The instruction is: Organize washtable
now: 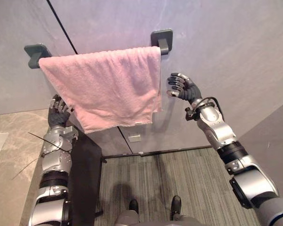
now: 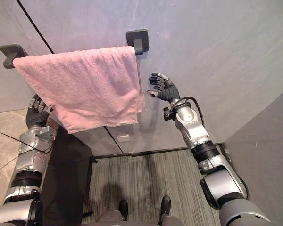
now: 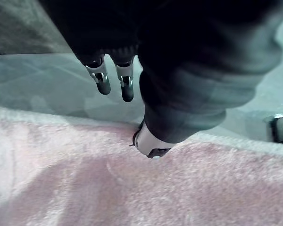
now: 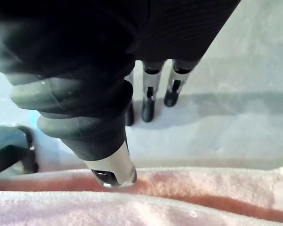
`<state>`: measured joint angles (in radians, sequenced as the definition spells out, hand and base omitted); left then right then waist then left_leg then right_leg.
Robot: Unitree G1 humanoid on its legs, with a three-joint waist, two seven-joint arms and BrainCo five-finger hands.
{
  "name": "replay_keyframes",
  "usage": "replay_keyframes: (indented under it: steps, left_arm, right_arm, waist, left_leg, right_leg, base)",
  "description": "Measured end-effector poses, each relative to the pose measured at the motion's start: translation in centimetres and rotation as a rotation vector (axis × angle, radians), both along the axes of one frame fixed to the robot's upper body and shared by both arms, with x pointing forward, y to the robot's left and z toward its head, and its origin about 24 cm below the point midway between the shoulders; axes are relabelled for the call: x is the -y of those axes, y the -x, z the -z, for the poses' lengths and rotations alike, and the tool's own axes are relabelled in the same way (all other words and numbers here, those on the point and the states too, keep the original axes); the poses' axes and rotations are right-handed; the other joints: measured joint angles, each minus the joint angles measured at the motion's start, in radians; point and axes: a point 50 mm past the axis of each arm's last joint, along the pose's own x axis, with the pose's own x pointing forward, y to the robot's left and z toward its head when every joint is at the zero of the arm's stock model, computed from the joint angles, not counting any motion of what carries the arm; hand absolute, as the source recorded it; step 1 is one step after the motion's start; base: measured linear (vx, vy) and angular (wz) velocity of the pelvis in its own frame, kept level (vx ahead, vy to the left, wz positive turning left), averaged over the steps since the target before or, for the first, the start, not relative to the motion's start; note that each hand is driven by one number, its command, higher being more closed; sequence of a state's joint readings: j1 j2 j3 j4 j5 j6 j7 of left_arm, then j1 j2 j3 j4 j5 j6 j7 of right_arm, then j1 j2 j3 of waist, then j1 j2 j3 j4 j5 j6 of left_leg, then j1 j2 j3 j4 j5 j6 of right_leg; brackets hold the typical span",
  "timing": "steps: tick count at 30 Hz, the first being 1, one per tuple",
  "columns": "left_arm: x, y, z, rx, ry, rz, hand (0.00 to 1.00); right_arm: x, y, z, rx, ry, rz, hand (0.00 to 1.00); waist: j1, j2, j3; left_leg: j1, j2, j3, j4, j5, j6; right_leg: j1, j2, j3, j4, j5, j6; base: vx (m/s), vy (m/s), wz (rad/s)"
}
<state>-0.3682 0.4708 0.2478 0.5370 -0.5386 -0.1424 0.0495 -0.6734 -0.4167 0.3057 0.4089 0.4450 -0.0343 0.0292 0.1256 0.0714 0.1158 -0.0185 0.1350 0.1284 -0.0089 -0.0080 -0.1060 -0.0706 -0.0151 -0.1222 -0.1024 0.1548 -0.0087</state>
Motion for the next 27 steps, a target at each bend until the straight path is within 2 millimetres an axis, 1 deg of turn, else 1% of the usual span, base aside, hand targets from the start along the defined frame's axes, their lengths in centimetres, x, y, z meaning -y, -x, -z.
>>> replay_keyframes:
  steps: [3,6,7,9,10,11,12,13,14,15,17,18,20,21,23,24,25,26,27]
  left_arm:
    - [-0.7,0.4,-0.8,0.024,-0.024,-0.009,0.00]
    - [-2.0,1.2,-2.0,0.073,-0.037,-0.056,0.00]
    - [-3.2,1.7,-2.9,0.107,-0.045,-0.106,0.00]
    - [-4.4,2.4,-3.8,0.147,-0.042,-0.177,0.00]
    - [-5.1,3.0,-4.7,0.192,-0.036,-0.235,0.00]
    - [-5.5,3.5,-5.8,0.246,-0.041,-0.279,0.00]
    - [-5.6,3.8,-6.5,0.274,-0.048,-0.297,0.00]
    - [-5.9,4.3,-7.8,0.338,-0.071,-0.330,0.00]
    - [-5.9,4.6,-8.8,0.372,-0.102,-0.345,0.00]
    - [-5.9,4.8,-9.4,0.391,-0.125,-0.351,0.00]
    - [-5.3,5.3,-11.3,0.472,-0.181,-0.355,0.00]
    - [-5.0,5.4,-11.8,0.492,-0.198,-0.348,0.00]
    - [-3.5,5.5,-13.3,0.571,-0.240,-0.295,0.00]
    - [-3.1,5.5,-13.6,0.584,-0.247,-0.277,0.00]
    - [-1.1,4.9,-14.3,0.621,-0.273,-0.164,0.00]
    - [-0.5,4.6,-14.4,0.625,-0.282,-0.119,0.00]
    - [1.0,4.1,-14.6,0.628,-0.312,-0.018,0.00]
    - [1.8,3.9,-14.7,0.629,-0.328,0.035,0.00]
    - [3.5,3.5,-14.8,0.634,-0.340,0.156,0.00]
  right_arm:
    - [1.1,1.0,0.7,-0.009,-0.037,0.004,0.00]
    - [3.0,1.6,1.0,-0.007,-0.051,0.045,0.00]
    - [4.7,1.9,0.7,0.010,-0.083,0.104,0.00]
    - [6.7,2.2,0.2,0.037,-0.120,0.184,0.00]
    - [8.3,2.4,-0.7,0.072,-0.137,0.253,0.00]
    - [9.7,2.8,-2.1,0.127,-0.153,0.308,0.00]
    - [10.2,3.1,-2.9,0.161,-0.162,0.327,0.00]
    - [10.9,3.7,-4.6,0.237,-0.168,0.353,0.00]
    - [11.2,4.1,-5.6,0.287,-0.168,0.357,0.00]
    - [11.2,4.4,-6.3,0.320,-0.166,0.357,0.00]
    - [11.0,5.0,-7.7,0.398,-0.160,0.345,0.00]
    - [10.9,5.1,-8.0,0.413,-0.162,0.338,0.00]
    - [10.2,5.5,-8.8,0.458,-0.199,0.288,0.00]
    - [10.0,5.6,-9.0,0.469,-0.208,0.273,0.00]
    - [8.2,5.2,-9.5,0.474,-0.229,0.174,0.00]
    - [7.5,5.0,-9.6,0.469,-0.230,0.137,0.00]
    - [5.9,4.6,-9.9,0.459,-0.212,0.052,0.00]
    - [5.0,4.5,-10.0,0.454,-0.201,0.008,0.00]
    - [3.5,4.3,-10.1,0.437,-0.187,-0.081,0.00]
  waist:
    - [0.000,0.001,-0.002]
    - [0.000,0.001,-0.005]
    - [-0.001,0.001,-0.007]
    - [-0.001,0.000,-0.019]
    - [0.000,0.000,-0.031]
    - [0.000,0.000,-0.042]
    - [0.000,0.000,-0.047]
    - [-0.001,-0.001,-0.054]
    - [-0.002,-0.002,-0.061]
    - [-0.002,-0.002,-0.065]
    - [-0.003,0.000,-0.080]
    - [-0.004,0.000,-0.082]
    - [-0.006,0.003,-0.098]
    - [-0.005,0.005,-0.101]
    - [-0.003,0.014,-0.113]
    - [-0.003,0.015,-0.115]
    - [-0.003,0.016,-0.116]
    - [-0.003,0.016,-0.116]
    - [-0.002,0.016,-0.116]
  left_leg:
    - [0.000,0.002,0.000,0.000,0.000,0.000]
    - [0.001,0.002,0.000,0.000,0.000,0.000]
    - [0.005,0.002,0.000,-0.001,0.000,0.000]
    - [0.010,0.001,0.000,-0.003,0.001,-0.001]
    - [0.012,0.000,0.000,-0.005,0.002,0.000]
    - [0.013,-0.001,0.001,-0.007,0.003,0.001]
    - [0.014,-0.001,0.000,-0.008,0.003,0.001]
    - [0.016,-0.002,-0.001,-0.008,0.003,0.001]
    - [0.016,-0.002,-0.002,-0.008,0.003,0.001]
    - [0.015,-0.002,-0.002,-0.009,0.003,0.001]
    - [0.032,-0.003,-0.004,-0.019,0.004,0.002]
    - [0.037,-0.004,-0.006,-0.022,0.005,0.004]
    - [0.033,-0.009,-0.015,-0.029,0.005,0.009]
    - [0.033,-0.011,-0.018,-0.030,0.007,0.011]
    - [0.035,-0.015,-0.027,-0.045,0.021,0.013]
    - [0.035,-0.015,-0.031,-0.049,0.025,0.012]
    - [0.035,-0.015,-0.037,-0.056,0.031,0.010]
    - [0.035,-0.014,-0.040,-0.058,0.032,0.008]
    - [0.033,-0.013,-0.043,-0.061,0.034,0.008]
  right_leg:
    - [0.000,0.002,0.000,-0.001,0.000,0.000]
    - [0.000,0.002,0.000,0.000,0.000,0.000]
    - [0.000,0.002,0.000,0.002,0.000,0.000]
    - [0.000,0.002,-0.001,0.002,0.000,0.000]
    - [0.001,0.001,-0.001,0.002,0.000,0.000]
    - [0.001,0.000,-0.002,0.002,0.000,0.000]
    - [0.002,0.000,-0.003,0.002,0.000,0.000]
    - [0.005,-0.001,-0.005,0.002,0.000,0.000]
    - [0.006,-0.001,-0.006,0.002,0.000,0.000]
    - [0.009,-0.001,-0.006,0.002,0.000,0.000]
    - [0.026,-0.002,-0.014,0.002,-0.002,0.002]
    - [0.031,-0.003,-0.015,0.002,-0.004,0.004]
    - [0.034,-0.004,-0.028,-0.002,-0.008,0.007]
    - [0.035,-0.005,-0.034,-0.002,-0.011,0.008]
    - [0.038,-0.010,-0.045,-0.002,-0.014,0.013]
    - [0.038,-0.012,-0.049,-0.002,-0.014,0.013]
    - [0.038,-0.017,-0.057,-0.002,-0.014,0.013]
    - [0.038,-0.016,-0.061,-0.002,-0.014,0.013]
    - [0.038,-0.016,-0.067,-0.002,-0.014,0.013]
  base:
    - [-0.02,0.009,0.01]
    - [0.00,0.000,0.00]
    - [0.00,0.000,0.00]
    - [0.04,0.029,-0.01]
    - [0.04,0.038,0.00]
    - [0.03,0.032,0.01]
    - [0.02,0.031,0.03]
    - [0.00,0.000,0.00]
    - [0.00,0.000,0.00]
    - [-0.03,0.026,0.02]
    - [-0.03,0.028,0.04]
    - [-0.04,0.025,0.11]
    - [-0.07,0.019,0.20]
    - [-0.05,0.014,0.19]
    - [-0.05,0.023,0.18]
    - [-0.04,0.035,0.18]
    - [-0.03,0.026,0.14]
    - [-0.02,0.015,0.15]
    - [-0.01,0.001,0.11]
